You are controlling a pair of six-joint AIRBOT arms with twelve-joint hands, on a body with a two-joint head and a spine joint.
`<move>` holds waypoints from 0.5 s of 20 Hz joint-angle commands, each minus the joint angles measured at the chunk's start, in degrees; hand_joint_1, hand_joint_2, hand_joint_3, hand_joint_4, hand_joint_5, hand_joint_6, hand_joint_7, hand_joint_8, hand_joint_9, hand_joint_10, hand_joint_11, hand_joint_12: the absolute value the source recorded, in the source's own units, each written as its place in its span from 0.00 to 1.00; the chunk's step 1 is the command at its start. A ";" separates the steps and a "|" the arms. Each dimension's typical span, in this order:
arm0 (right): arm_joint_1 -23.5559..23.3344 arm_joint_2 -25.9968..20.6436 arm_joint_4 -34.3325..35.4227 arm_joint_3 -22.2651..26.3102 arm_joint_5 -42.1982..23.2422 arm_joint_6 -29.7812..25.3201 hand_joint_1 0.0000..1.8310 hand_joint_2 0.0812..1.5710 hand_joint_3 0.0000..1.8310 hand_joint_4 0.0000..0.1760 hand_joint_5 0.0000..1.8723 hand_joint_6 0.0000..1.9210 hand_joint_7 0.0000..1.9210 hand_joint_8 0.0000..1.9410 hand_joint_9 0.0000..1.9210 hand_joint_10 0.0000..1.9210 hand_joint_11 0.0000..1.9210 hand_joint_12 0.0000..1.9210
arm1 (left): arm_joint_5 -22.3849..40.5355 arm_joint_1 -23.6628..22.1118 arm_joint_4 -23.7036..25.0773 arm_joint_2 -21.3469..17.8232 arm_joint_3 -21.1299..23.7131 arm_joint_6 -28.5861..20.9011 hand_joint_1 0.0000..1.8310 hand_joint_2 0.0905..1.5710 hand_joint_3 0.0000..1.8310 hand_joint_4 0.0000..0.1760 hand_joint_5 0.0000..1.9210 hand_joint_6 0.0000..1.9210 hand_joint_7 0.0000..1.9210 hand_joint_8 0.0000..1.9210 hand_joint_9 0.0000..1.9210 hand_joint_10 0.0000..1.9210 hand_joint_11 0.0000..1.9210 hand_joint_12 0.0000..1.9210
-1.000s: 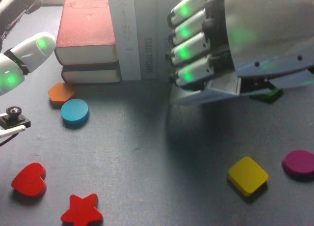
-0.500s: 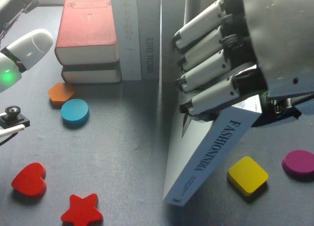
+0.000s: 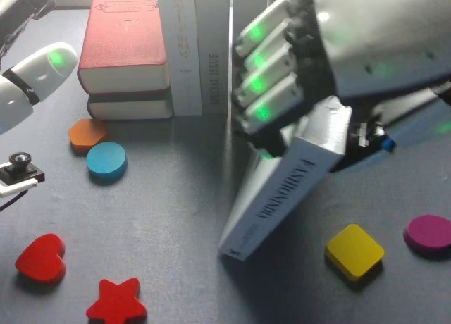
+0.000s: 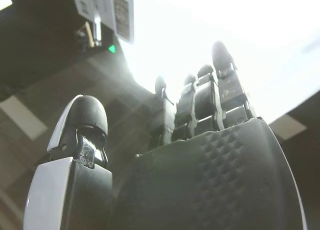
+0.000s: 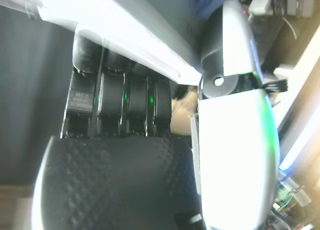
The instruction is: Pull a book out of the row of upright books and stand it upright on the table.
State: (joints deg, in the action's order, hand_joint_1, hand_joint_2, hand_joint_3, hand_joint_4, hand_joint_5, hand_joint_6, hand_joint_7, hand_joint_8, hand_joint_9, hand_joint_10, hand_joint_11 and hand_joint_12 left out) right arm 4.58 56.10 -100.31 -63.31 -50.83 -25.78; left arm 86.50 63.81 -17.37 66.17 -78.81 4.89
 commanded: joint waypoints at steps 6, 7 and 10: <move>0.72 5.29 3.29 -7.50 1.35 -4.97 0.64 0.80 0.00 0.00 0.38 0.66 0.39 0.83 0.37 0.84 0.29 0.94 | 6.71 -0.22 -0.54 0.38 -0.66 -0.40 0.21 0.87 0.00 0.18 0.10 0.00 0.02 0.00 0.00 0.00 0.00 0.21; 0.33 5.99 3.43 -8.69 1.40 -5.57 0.64 0.80 0.00 0.00 0.38 0.66 0.39 0.83 0.37 0.84 0.29 0.94 | 6.71 -0.21 -0.64 0.42 -0.70 -0.40 0.17 0.88 0.00 0.31 0.09 0.00 0.01 0.00 0.00 0.00 0.00 0.26; -0.49 7.18 3.48 -10.61 2.51 -6.40 0.64 0.80 0.00 0.00 0.38 0.66 0.39 0.83 0.37 0.84 0.29 0.94 | 6.76 -0.21 -0.75 0.46 -0.79 -0.39 0.17 0.87 0.00 0.32 0.10 0.00 0.02 0.00 0.01 0.00 0.00 0.29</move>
State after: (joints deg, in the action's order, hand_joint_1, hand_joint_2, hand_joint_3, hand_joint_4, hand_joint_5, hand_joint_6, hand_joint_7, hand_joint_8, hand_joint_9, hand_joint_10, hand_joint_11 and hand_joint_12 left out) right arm 4.45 63.33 -99.59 -73.97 -49.67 -32.69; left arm 86.56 63.86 -17.32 66.32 -79.22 4.86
